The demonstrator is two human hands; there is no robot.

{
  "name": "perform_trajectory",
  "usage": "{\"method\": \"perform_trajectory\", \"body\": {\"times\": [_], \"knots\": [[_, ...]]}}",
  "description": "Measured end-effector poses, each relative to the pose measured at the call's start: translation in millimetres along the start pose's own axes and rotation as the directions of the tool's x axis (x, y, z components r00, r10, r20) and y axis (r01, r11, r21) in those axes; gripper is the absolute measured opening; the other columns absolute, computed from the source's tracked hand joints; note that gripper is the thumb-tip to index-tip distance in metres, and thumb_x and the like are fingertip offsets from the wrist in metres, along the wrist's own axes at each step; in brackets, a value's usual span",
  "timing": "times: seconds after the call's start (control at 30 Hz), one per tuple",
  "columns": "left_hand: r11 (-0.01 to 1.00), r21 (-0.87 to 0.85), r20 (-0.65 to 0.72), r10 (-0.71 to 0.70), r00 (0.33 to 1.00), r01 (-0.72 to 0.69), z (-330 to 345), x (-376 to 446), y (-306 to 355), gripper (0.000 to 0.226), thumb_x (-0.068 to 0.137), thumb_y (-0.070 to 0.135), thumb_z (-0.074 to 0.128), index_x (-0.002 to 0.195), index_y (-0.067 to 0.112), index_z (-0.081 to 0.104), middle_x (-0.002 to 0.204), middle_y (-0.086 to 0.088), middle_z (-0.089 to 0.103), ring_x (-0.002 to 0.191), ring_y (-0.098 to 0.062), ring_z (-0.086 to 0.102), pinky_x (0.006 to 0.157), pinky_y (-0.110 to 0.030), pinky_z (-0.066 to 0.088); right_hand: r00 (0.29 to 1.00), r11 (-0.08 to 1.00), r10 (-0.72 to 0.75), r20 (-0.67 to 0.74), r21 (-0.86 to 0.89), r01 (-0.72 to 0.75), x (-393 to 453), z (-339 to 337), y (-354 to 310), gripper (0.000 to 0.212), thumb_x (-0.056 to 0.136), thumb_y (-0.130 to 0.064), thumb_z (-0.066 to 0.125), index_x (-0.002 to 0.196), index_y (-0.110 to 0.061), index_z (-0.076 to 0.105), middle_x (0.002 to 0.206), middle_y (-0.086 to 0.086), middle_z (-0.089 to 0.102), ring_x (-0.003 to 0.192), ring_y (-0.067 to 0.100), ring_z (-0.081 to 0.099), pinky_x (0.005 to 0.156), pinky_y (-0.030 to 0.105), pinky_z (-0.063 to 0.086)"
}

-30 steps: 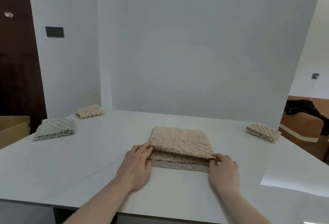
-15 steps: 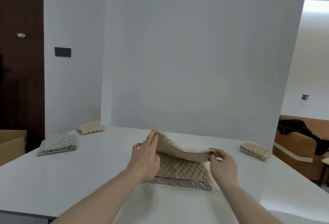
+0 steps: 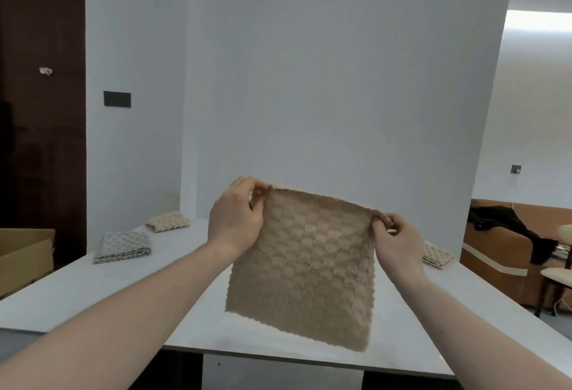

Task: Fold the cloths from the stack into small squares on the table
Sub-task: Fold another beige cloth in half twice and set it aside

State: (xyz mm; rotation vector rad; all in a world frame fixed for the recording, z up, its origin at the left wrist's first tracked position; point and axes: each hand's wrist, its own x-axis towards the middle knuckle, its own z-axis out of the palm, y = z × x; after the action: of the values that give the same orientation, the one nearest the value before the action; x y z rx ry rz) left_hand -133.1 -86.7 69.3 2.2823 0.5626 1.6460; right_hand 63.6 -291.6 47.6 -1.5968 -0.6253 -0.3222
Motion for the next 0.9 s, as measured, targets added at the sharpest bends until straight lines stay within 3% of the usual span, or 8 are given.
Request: {"method": "perform_trajectory", "body": {"times": [0.07,0.17,0.27,0.37,0.47,0.63,0.77,0.9], "knots": [[1.0,0.007,0.01,-0.027,1.0,0.027,-4,-4,-2,0.011,0.098,0.027,0.06,0.103,0.037,0.057,0.1,0.02,0.064,0.07,-0.005,0.059,0.066,-0.03,0.048,1.0,1.0,-0.009,0.022,-0.014,0.009,-7,-2,0,0.021,0.096,-0.028,0.058,0.078,-0.023,0.066,0.074,-0.004,0.065,0.06,0.015,0.053,0.061,0.03,0.043],[0.992,0.072,0.128,-0.115,0.985,0.106,-2,-11,-13,0.014,0.099,0.027,0.056,0.11,0.036,0.054,0.105,0.017,0.062,0.078,-0.015,0.061,0.07,-0.032,0.049,0.997,0.997,0.01,0.077,-0.08,-0.004,-11,-4,7,0.018,0.093,-0.026,0.061,0.078,-0.02,0.069,0.076,-0.004,0.067,0.062,0.015,0.055,0.062,0.029,0.044],[0.957,0.18,0.306,-0.275,0.911,0.229,9,-17,-29,0.019,0.095,0.021,0.055,0.101,0.037,0.062,0.103,0.014,0.066,0.089,-0.016,0.061,0.076,-0.029,0.05,0.985,0.979,0.085,0.151,-0.198,-0.054,-9,-1,25,0.021,0.09,-0.024,0.064,0.07,-0.021,0.069,0.068,-0.003,0.066,0.062,0.016,0.059,0.063,0.032,0.046],[0.924,0.216,0.42,-0.379,0.824,0.315,26,-24,-44,0.02,0.09,0.017,0.058,0.089,0.035,0.066,0.098,0.014,0.067,0.089,-0.013,0.063,0.068,-0.022,0.046,0.966,0.956,0.176,0.188,-0.266,-0.122,-6,5,48,0.023,0.088,-0.026,0.064,0.066,-0.022,0.069,0.062,-0.001,0.067,0.065,0.022,0.066,0.066,0.039,0.058],[0.903,0.214,0.438,-0.43,0.789,0.373,41,-27,-56,0.024,0.088,0.011,0.058,0.085,0.034,0.067,0.094,0.011,0.068,0.083,-0.01,0.064,0.057,-0.016,0.041,0.952,0.949,0.22,0.213,-0.271,-0.159,-4,15,67,0.021,0.086,-0.022,0.062,0.068,-0.022,0.072,0.06,0.001,0.069,0.062,0.025,0.071,0.064,0.046,0.064],[0.827,0.105,0.437,-0.537,0.722,0.552,67,-27,-71,0.029,0.087,0.002,0.047,0.095,0.023,0.065,0.089,-0.003,0.073,0.065,-0.012,0.073,0.053,-0.022,0.05,0.937,0.948,0.246,0.247,-0.264,-0.179,6,36,85,0.023,0.089,-0.011,0.054,0.072,-0.013,0.07,0.063,0.009,0.072,0.059,0.026,0.073,0.067,0.046,0.064],[0.809,0.095,0.399,-0.565,0.722,0.58,87,-27,-84,0.031,0.086,0.001,0.047,0.101,0.021,0.065,0.1,0.001,0.065,0.094,-0.021,0.065,0.078,-0.031,0.056,0.941,0.944,0.227,0.252,-0.294,-0.149,16,52,100,0.025,0.087,-0.009,0.052,0.076,-0.02,0.072,0.063,0.001,0.073,0.068,0.024,0.073,0.071,0.043,0.063],[0.806,0.093,0.37,-0.573,0.731,0.585,102,-29,-94,0.029,0.088,0.002,0.047,0.102,0.021,0.065,0.106,0.001,0.064,0.096,-0.02,0.061,0.076,-0.028,0.051,0.941,0.945,0.209,0.266,-0.303,-0.125,24,66,112,0.032,0.086,-0.004,0.05,0.082,-0.025,0.073,0.074,0.002,0.075,0.071,0.025,0.072,0.069,0.038,0.061]]}}
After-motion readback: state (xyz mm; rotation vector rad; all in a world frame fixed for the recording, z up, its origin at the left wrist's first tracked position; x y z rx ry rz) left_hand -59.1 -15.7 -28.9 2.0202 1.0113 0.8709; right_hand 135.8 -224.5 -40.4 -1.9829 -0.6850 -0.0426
